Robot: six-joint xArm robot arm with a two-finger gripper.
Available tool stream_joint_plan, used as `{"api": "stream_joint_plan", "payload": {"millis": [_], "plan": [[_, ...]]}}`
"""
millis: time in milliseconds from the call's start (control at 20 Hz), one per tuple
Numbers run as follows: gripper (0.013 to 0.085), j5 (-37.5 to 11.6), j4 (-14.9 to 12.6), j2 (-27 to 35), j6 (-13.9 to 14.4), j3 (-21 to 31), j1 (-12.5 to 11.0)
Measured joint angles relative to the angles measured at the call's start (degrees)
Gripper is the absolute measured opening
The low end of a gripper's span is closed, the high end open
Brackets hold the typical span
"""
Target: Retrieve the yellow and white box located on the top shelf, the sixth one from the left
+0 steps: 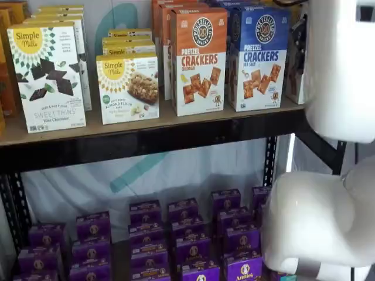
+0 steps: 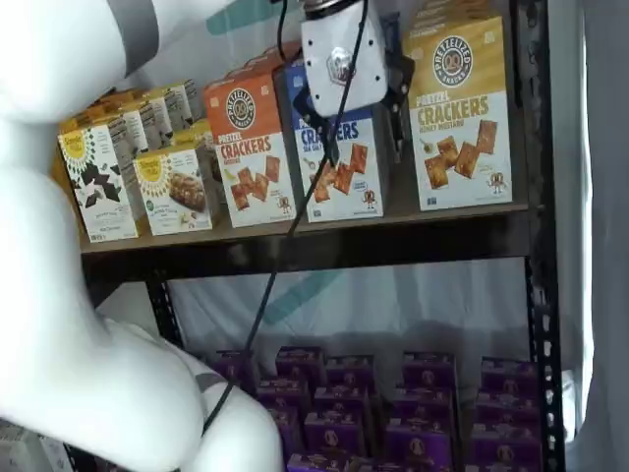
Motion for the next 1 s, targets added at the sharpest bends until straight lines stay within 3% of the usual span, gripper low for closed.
{"api": "stream_joint_plan", "payload": {"millis": [650,1000], "plan": [[0.085,-3.9,1.9,4.5,-4.3,-4.0,-4.7],[0.085,-3.6,3.1,6.8,-6.3,-6.9,-6.9]]}}
